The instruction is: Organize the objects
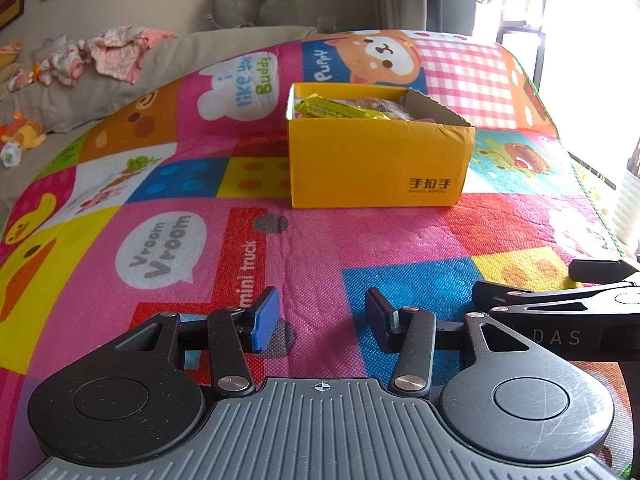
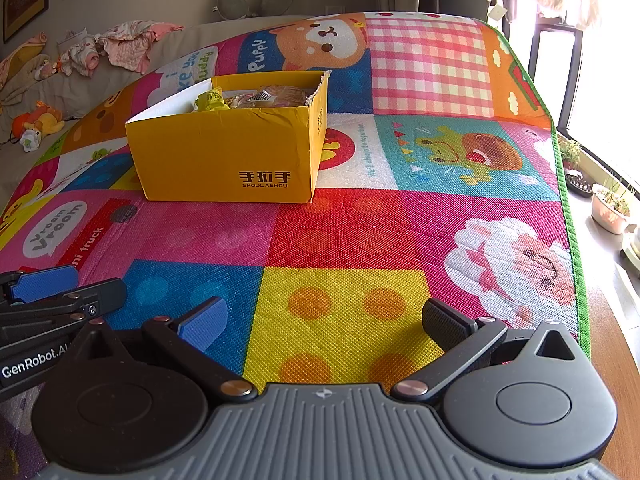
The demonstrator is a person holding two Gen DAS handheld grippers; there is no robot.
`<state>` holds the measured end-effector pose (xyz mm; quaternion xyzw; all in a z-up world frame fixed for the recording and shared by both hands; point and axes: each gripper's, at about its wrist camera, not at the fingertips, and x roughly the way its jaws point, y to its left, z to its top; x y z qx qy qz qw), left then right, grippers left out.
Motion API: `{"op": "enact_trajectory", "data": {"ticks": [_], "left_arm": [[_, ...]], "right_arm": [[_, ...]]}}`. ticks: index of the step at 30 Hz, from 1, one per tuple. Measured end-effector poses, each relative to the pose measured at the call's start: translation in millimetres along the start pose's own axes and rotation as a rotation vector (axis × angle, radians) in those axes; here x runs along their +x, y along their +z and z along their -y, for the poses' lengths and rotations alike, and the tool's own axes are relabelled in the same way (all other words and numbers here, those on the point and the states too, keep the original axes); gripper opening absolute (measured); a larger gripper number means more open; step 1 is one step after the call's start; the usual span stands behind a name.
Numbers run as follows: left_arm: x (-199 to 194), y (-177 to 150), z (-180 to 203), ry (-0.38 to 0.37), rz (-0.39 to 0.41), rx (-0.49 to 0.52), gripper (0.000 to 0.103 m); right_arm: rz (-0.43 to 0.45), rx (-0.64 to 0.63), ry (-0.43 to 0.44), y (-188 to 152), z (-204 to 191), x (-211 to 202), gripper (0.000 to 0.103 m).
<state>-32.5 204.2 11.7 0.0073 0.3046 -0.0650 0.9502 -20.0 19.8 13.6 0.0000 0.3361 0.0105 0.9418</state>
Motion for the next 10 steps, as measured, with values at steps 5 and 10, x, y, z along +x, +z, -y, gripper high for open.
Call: {"op": "enact_trajectory", "data": {"ticks": [5,10], "left_arm": [[0.0,0.9,-1.2,-0.011,0.0,-0.007,0.052],[0.8,1.1,-0.2,-0.007,0.0,-0.003,0.052]], "right_arm": [[0.0,0.0,0.0,-0.1,-0.2,-0.1,0.103],[0.0,0.0,0.0,-0.1,-0.2,-0.1,0.103]]}}
